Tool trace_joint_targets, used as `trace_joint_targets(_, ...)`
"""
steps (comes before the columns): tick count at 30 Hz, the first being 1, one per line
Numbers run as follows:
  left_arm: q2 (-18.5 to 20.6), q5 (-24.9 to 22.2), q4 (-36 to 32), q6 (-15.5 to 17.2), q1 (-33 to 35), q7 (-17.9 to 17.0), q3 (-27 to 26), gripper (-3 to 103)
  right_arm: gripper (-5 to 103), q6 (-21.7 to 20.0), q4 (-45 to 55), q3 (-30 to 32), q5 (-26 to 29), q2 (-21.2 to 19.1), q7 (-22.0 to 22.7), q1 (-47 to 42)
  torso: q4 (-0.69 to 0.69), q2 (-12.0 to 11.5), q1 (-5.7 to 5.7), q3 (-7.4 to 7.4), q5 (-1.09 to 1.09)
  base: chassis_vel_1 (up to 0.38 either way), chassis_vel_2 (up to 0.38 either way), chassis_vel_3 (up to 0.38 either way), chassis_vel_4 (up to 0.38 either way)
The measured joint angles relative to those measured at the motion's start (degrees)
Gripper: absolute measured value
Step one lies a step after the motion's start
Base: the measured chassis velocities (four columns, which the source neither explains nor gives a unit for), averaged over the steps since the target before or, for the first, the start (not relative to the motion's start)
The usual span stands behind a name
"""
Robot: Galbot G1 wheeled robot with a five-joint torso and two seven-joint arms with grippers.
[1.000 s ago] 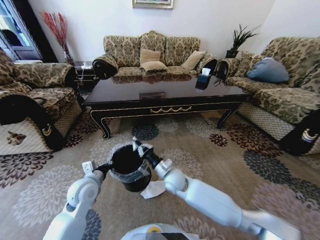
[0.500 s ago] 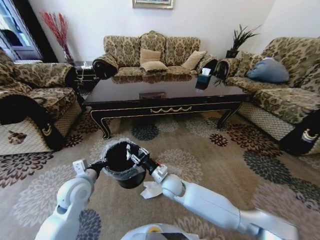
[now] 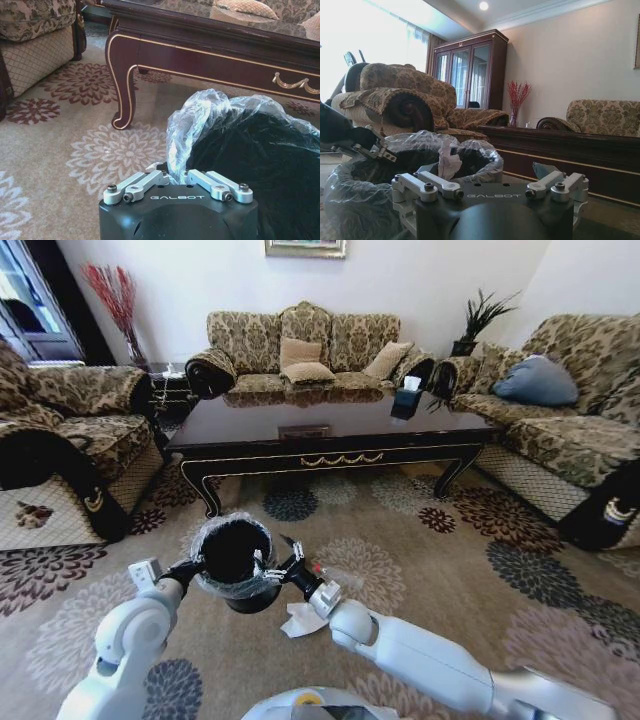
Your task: Move to the front of the table and pick up the trash from the floor, then place it into the trash bin.
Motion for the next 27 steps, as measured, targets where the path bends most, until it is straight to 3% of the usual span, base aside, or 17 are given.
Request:
trace_joint_targets(14,-0.62,0.91,0.38,-0.01,0.45,-0.15,0.24,4,100,0.20,2.49,4.82,-1.56,-3.53,-0.24,-4.73,-0.01,0.00,0.00,0.00,0.00,0.000,0.000,0.000,0.000)
trace_joint_targets(27,-2.15,2.47,0.03,-0.02,1.43,-0.14,1.04,4,100,0.09,3.69,5.94,-2.66,-3.12,-0.43,-7.09,0.00,0.00,0.00,0.00,0.00,0.000,0.000,0.000,0.000)
